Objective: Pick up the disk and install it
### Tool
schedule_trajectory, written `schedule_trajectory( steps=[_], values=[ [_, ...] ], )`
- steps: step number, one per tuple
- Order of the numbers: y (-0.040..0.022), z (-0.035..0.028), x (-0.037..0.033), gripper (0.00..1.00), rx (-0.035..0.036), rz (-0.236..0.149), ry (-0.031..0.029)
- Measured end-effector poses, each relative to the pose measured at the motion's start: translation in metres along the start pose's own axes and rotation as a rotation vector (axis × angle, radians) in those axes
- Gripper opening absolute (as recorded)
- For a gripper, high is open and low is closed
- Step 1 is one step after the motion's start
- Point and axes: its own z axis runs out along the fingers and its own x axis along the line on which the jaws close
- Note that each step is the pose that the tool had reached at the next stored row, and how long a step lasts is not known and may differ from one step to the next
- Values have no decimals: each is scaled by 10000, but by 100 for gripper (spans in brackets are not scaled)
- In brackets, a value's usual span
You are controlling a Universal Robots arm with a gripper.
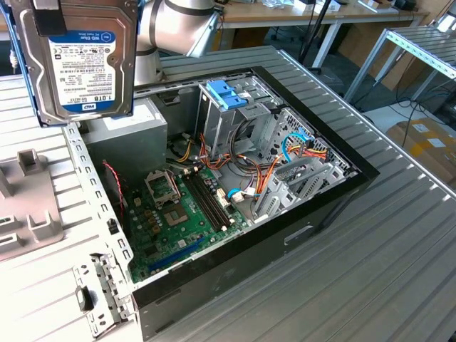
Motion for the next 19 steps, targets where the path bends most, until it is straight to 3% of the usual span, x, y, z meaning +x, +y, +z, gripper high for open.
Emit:
schedule_trajectory(
  steps=[19],
  values=[
    [-93, 38, 82, 37, 1, 0, -1]
  ],
)
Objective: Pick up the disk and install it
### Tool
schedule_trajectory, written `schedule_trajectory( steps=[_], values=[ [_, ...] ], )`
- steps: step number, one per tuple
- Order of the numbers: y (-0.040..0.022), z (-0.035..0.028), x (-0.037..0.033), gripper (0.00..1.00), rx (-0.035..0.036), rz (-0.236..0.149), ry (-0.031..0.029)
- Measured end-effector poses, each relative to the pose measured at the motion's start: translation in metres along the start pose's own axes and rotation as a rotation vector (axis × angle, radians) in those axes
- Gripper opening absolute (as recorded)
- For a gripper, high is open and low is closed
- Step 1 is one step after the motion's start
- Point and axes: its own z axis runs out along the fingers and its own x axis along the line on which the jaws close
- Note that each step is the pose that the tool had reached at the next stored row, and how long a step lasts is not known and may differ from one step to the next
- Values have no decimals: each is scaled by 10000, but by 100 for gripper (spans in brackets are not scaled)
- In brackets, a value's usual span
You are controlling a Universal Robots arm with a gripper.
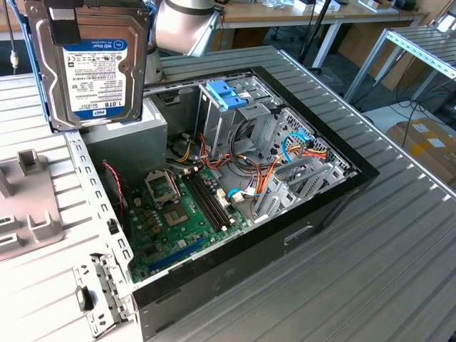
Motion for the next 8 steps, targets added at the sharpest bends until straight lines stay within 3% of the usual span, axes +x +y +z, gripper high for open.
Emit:
schedule_trajectory(
  steps=[8],
  values=[
    [-29, 12, 33, 37, 0, 0, 0]
  ],
)
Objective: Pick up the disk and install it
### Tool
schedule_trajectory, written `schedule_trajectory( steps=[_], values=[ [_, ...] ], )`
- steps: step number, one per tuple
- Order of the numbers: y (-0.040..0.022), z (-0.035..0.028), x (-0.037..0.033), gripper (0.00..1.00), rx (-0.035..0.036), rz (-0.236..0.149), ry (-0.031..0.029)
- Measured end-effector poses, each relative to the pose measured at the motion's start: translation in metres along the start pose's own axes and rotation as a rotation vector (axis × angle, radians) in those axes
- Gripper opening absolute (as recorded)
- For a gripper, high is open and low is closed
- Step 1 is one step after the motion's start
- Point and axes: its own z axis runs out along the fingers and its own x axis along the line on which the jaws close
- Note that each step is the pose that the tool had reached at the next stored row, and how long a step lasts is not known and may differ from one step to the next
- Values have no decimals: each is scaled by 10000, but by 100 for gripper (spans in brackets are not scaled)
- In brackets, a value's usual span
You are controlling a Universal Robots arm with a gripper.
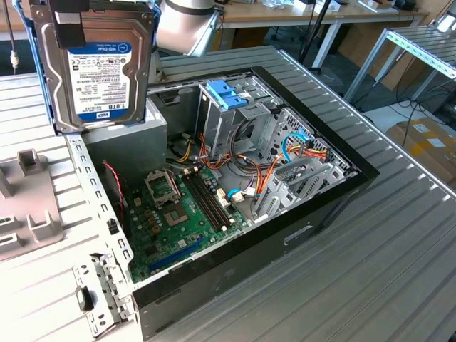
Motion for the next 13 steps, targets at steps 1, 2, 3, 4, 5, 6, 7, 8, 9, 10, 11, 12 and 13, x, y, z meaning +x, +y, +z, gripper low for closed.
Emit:
schedule_trajectory(
  steps=[1, 2, 3, 4, 5, 6, 7, 8, 9, 10, 11, 12, 13],
  values=[
    [-3, 1, 3, 37, 0, 0, 0],
    [-7, 3, 8, 37, 0, 0, 0],
    [-10, 4, 11, 37, 0, 0, 1],
    [-14, 5, 14, 37, 0, 0, 0],
    [-19, 7, 19, 37, 0, 0, 1],
    [-22, 8, 22, 37, -1, 1, 0],
    [-26, 9, 25, 37, 0, 0, 1],
    [-30, 11, 30, 37, 0, 0, 1],
    [-34, 13, 33, 37, 0, -1, 0],
    [-37, 14, 36, 37, 0, 0, 1],
    [-41, 15, 40, 37, 0, 0, 1],
    [-44, 16, 43, 37, -1, 0, 0],
    [-47, 18, 45, 37, -1, 0, 1]
  ],
)
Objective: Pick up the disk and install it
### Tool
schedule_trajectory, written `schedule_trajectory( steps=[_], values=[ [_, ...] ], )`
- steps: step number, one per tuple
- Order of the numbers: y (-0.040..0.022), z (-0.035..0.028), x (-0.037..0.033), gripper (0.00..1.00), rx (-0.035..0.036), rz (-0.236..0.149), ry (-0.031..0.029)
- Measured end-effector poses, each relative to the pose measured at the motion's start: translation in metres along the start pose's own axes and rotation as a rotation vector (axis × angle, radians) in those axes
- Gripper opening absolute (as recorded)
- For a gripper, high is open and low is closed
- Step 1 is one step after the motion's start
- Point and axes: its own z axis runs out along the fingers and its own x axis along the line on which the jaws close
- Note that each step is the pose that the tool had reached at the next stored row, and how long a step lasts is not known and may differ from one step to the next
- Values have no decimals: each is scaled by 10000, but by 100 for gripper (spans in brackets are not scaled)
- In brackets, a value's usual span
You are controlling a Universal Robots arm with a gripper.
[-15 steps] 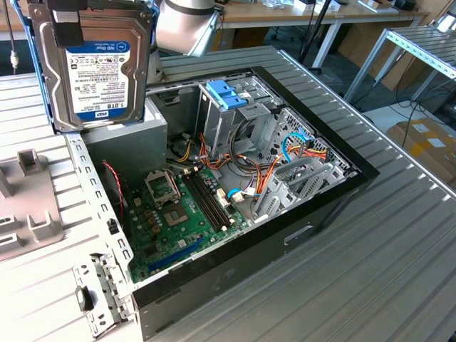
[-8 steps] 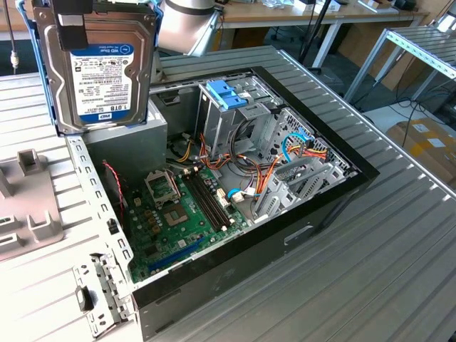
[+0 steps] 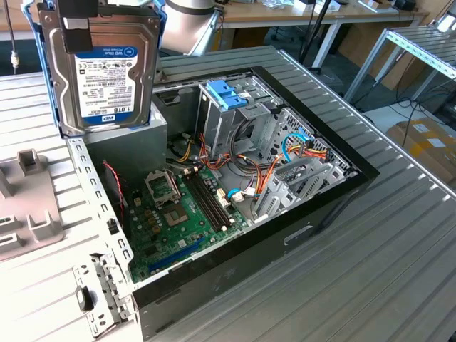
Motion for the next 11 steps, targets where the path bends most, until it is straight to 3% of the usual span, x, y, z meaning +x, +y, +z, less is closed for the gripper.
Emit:
schedule_trajectory(
  steps=[11],
  values=[
    [-47, 17, 43, 37, 0, 0, 0]
  ],
)
